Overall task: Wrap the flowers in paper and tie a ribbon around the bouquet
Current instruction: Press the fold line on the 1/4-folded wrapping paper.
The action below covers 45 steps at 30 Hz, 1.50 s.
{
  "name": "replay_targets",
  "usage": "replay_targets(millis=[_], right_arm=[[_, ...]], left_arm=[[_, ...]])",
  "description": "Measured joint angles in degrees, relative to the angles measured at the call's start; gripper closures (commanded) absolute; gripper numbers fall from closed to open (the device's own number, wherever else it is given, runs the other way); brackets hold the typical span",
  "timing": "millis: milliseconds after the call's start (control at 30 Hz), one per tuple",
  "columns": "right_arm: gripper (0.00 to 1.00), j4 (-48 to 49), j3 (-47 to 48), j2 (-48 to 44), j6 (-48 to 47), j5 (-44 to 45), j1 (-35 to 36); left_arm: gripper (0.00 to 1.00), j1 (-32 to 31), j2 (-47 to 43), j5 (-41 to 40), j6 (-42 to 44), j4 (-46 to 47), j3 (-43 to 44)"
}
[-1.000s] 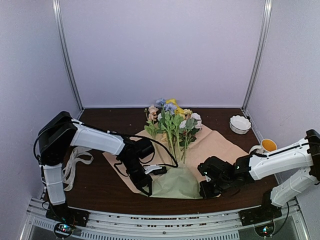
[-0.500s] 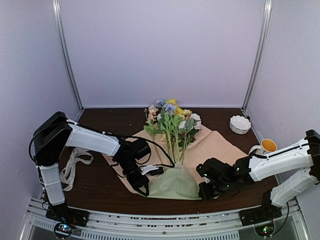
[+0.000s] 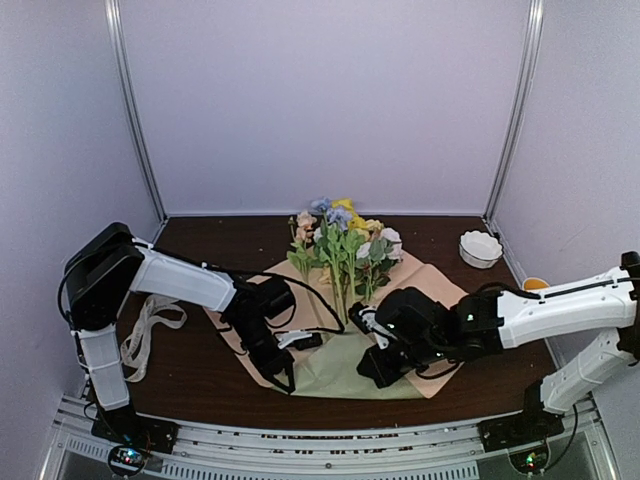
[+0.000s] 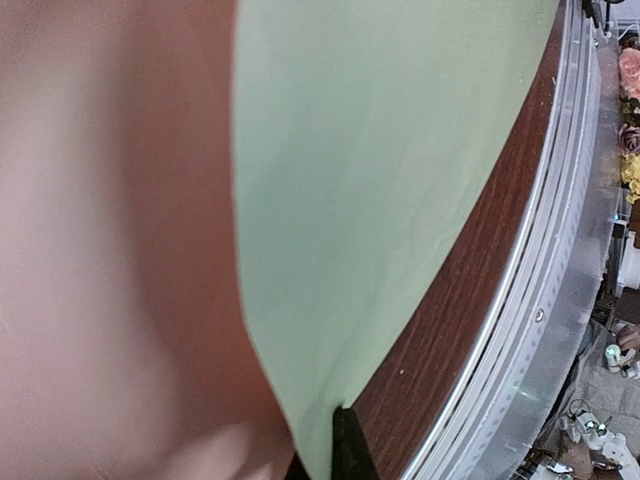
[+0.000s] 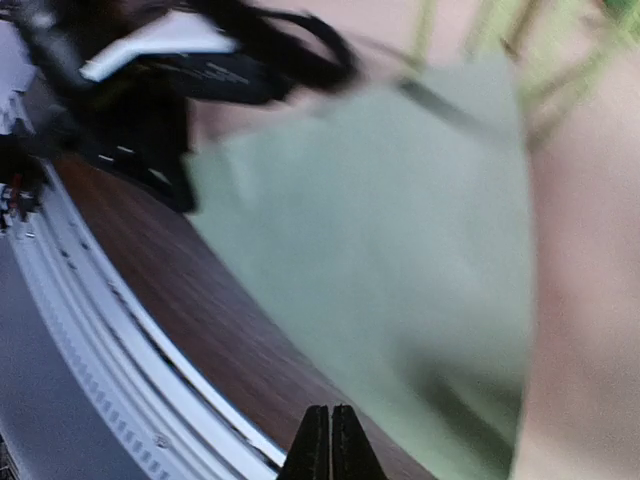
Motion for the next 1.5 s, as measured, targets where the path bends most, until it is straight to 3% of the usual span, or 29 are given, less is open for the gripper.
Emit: replay_targets(millis=[267, 400, 1033, 1300, 1500], right_arm=[[0.97, 7.45, 14.82, 18.86, -10.4, -0.24, 6.54], [0.98, 7.87, 15.13, 24.09, -12.55, 0.87, 7.23], [0.98, 10.08, 10.67, 25.62, -11.21, 5.66, 7.5], [0.98, 11.23, 9.92, 25.31, -11.21, 5.79, 7.76], [0.98, 11.34, 9.9, 25.31, -11.26, 5.79, 7.76]], left_arm=[[1.0, 0.17, 0.13, 0.46, 0.02, 0.13, -0.04], [1.0, 0.26, 0.13, 0.7, 0.04, 0.37, -0.24], [0.91, 0.79, -1.4, -0.26, -0.17, -1.05, -1.73], [1.0, 1.73, -3.41, -1.62, -0.61, -1.73, -4.04], [1.0, 2.43, -3.63, -0.24, -0.81, -0.61, -4.98]])
